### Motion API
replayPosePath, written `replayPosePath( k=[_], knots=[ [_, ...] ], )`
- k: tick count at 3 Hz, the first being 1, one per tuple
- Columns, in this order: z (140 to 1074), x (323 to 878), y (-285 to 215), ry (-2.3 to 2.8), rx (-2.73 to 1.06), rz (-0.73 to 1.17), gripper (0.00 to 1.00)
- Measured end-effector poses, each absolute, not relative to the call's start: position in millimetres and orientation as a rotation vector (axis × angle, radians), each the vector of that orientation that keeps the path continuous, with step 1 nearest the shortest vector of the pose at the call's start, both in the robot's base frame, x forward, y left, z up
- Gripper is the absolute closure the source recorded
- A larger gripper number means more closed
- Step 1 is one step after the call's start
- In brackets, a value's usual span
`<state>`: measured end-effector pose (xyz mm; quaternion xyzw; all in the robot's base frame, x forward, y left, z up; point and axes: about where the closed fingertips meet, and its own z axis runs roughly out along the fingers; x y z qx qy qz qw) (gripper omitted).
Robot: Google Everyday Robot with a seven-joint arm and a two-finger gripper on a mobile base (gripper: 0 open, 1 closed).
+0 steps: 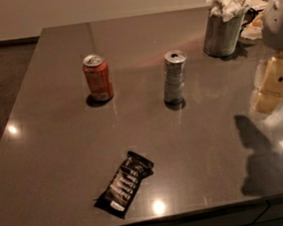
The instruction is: Move coke can near redbull can
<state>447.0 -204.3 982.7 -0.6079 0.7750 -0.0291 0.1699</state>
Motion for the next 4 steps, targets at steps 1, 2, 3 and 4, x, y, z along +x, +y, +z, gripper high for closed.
replayPosePath(
  k=[1, 2, 3, 4],
  knots=[
    [998.9, 468.0, -172.1, 2.120, -1.755, -0.047, 0.00],
    [1016.9, 498.0, -129.4, 2.035, -1.779, 0.014, 0.00],
    [1014.7, 531.7, -80.4, 1.984, -1.798, 0.089, 0.00],
    [996.1, 563.4, -29.5, 1.977, -1.794, 0.182, 0.00]
  ],
)
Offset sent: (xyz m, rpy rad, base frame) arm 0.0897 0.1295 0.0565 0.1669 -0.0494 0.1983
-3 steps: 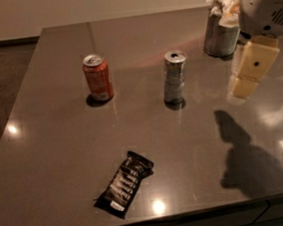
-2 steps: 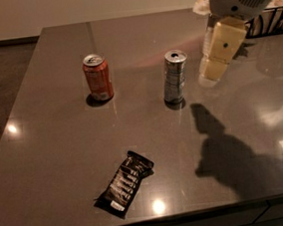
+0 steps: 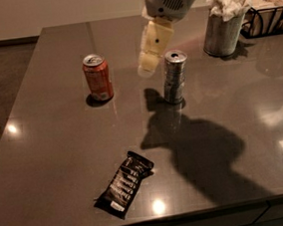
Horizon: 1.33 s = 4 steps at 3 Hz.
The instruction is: Move coke can near redbull can
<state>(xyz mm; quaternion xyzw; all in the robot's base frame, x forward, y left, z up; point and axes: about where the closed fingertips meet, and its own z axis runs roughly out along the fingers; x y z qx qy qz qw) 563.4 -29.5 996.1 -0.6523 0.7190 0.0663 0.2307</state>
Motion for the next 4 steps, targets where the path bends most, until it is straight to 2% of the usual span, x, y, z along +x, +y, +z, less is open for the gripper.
replayPosePath(
  k=[2, 4],
  knots=[
    [964.8, 605.4, 51.2, 1.975, -1.729, 0.300, 0.00],
    [927.4, 627.0, 96.1, 1.995, -1.733, 0.356, 0.00]
  ],
)
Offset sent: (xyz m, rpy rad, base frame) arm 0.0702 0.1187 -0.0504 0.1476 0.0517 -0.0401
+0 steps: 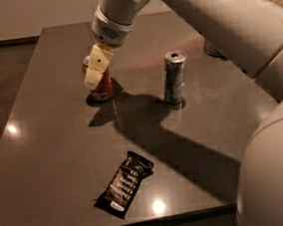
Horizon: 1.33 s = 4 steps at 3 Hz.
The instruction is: Move coke can near redbull can
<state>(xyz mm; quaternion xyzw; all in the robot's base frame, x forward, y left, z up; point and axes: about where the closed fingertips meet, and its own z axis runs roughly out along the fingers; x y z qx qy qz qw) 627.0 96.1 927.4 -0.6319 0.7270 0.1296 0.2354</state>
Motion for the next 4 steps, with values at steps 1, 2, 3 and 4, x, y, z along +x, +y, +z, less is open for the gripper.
replayPosePath(
  k=[1, 2, 3, 4],
  knots=[
    [918.6, 628.1, 107.2, 1.997, -1.753, 0.355, 0.16],
    [916.1, 626.8, 110.8, 1.999, -1.775, 0.335, 0.39],
    [920.4, 623.0, 108.2, 2.001, -1.810, 0.292, 0.62],
    [929.1, 621.4, 92.1, 2.030, -1.828, 0.243, 0.85]
  ],
)
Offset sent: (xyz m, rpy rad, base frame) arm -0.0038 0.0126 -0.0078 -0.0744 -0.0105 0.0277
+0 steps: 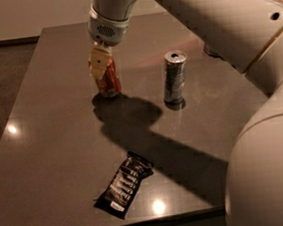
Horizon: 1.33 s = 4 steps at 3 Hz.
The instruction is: Move coke can near redbull can
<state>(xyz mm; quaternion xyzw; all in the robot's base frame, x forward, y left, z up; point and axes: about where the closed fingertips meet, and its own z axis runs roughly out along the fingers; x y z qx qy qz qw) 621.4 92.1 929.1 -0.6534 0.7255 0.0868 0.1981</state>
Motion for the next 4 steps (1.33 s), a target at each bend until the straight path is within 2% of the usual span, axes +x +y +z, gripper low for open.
replayPosePath(
  k=[1, 3, 4],
  knots=[
    [937.6, 622.3, 64.5, 2.072, -1.813, 0.209, 1.00],
    [933.7, 634.8, 16.9, 2.123, -1.729, 0.278, 1.00],
    [930.8, 637.9, -1.6, 2.138, -1.680, 0.297, 0.84]
  ],
)
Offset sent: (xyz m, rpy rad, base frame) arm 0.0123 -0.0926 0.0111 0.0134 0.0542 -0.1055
